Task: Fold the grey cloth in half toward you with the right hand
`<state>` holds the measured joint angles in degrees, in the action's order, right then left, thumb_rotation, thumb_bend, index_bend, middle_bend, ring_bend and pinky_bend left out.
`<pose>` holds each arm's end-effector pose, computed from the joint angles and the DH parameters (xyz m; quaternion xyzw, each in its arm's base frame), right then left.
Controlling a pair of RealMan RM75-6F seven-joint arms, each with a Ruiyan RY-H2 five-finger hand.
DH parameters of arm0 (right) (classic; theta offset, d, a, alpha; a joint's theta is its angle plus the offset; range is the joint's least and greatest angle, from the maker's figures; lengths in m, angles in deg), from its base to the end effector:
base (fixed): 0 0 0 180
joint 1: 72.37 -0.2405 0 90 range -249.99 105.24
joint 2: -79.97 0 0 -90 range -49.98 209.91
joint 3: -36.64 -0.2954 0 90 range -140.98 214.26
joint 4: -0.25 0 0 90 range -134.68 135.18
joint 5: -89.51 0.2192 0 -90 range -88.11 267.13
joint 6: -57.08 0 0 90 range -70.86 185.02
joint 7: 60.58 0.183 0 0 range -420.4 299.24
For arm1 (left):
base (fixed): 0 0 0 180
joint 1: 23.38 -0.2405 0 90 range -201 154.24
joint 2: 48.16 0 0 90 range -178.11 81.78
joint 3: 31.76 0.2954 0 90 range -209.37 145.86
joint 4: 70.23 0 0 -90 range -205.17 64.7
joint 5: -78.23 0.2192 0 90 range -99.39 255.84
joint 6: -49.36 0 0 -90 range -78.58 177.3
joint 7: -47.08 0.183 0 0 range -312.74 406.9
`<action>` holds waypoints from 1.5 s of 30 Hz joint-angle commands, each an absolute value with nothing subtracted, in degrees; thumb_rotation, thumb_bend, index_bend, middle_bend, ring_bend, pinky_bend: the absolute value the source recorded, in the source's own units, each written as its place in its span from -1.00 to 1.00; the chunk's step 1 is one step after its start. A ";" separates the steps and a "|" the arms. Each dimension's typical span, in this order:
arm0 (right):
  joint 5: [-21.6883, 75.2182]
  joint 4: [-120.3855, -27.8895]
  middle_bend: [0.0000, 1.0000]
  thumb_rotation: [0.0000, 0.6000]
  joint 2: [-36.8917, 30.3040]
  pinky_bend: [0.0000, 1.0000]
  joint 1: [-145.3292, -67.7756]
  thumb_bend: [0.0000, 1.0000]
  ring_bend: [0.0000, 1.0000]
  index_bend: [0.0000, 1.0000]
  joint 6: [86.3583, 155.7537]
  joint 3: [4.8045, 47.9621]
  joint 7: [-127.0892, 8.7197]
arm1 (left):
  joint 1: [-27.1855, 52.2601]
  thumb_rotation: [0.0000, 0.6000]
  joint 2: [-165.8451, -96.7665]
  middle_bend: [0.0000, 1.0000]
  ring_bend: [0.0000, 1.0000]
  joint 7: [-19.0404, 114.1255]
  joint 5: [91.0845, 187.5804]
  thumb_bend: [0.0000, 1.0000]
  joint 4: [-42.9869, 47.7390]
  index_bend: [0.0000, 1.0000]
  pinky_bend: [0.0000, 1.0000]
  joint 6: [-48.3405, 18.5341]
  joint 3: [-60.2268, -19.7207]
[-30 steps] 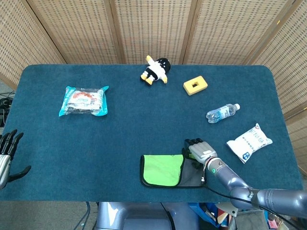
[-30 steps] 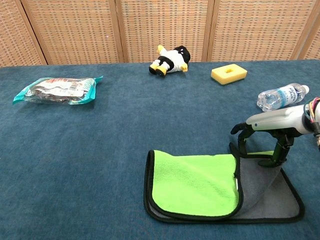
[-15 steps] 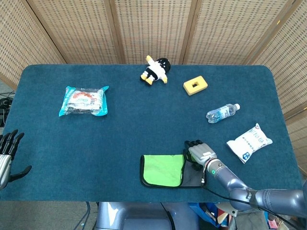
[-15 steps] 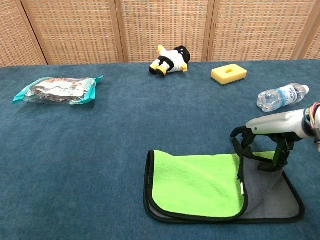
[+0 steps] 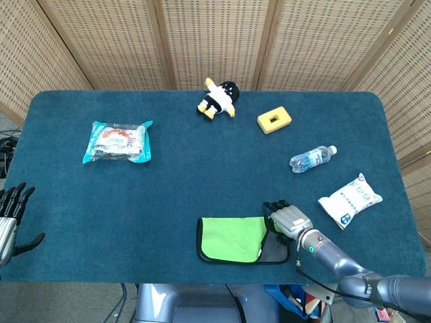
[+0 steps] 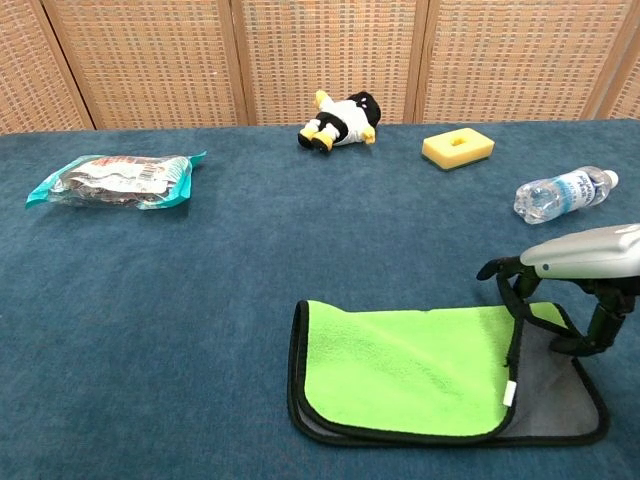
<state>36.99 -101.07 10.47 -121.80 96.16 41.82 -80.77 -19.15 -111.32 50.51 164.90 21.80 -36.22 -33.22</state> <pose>-0.2200 -0.3461 -0.0078 0.8261 -0.4356 0.1595 0.3201 -0.3541 0.2147 0.1708 -0.6135 -0.3676 -0.3594 0.5994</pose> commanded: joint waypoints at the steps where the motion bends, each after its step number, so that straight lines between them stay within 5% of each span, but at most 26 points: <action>1: 30.04 -101.94 -1.00 1.00 12.90 -1.00 -118.84 -0.02 -1.00 0.31 96.56 43.60 -78.15 | -19.14 1.00 -111.38 -1.00 -1.00 50.75 165.03 -0.55 21.88 -1.00 -1.00 -36.23 -33.14; 7: 22.67 -101.12 -1.00 1.00 13.56 -1.00 -116.55 -0.02 -1.00 0.22 97.86 45.94 -78.16 | -19.24 1.00 -111.54 -1.00 -1.00 51.30 165.40 -0.55 22.05 -1.00 -1.00 -36.49 -32.97; 9: 20.38 -100.46 -1.00 1.00 13.41 -1.00 -115.80 -0.07 -1.00 -0.17 98.68 46.74 -78.77 | -19.32 1.00 -111.58 -1.00 -1.00 51.37 165.46 -0.55 22.08 -1.00 -1.00 -36.66 -32.95; 11: 18.65 -100.04 -1.00 1.00 13.47 -1.00 -115.10 -0.26 -1.00 -0.79 99.31 47.53 -79.23 | -19.38 1.00 -111.60 -1.00 -1.00 51.40 165.49 -0.55 22.07 -1.00 -1.00 -36.76 -32.93; 13: 17.03 -99.90 -1.00 1.00 13.70 -1.00 -114.44 -0.43 -1.00 -0.99 100.18 48.07 -79.68 | -19.38 1.00 -111.62 -1.00 -1.00 51.43 165.53 -0.55 22.08 -1.00 -1.00 -36.78 -32.91; 28: 5.80 -102.54 -1.00 1.00 21.36 -1.00 -106.35 -0.53 -1.00 -1.00 115.20 49.90 -83.03 | -19.82 1.00 -111.10 -1.00 -1.00 50.26 166.68 -0.55 22.22 -1.00 -1.00 -37.89 -32.59; 45: 3.07 -86.84 -1.00 1.00 21.49 -1.00 -90.71 -0.59 -1.00 -1.00 142.09 43.18 -61.91 | -21.14 1.00 -111.00 -1.00 -1.00 48.54 171.54 -0.55 21.46 -1.00 -1.00 -41.95 -31.30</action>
<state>2.48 -88.78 22.67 -93.95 138.74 44.90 -66.61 -21.06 -110.92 48.71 171.23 21.63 -41.69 -31.41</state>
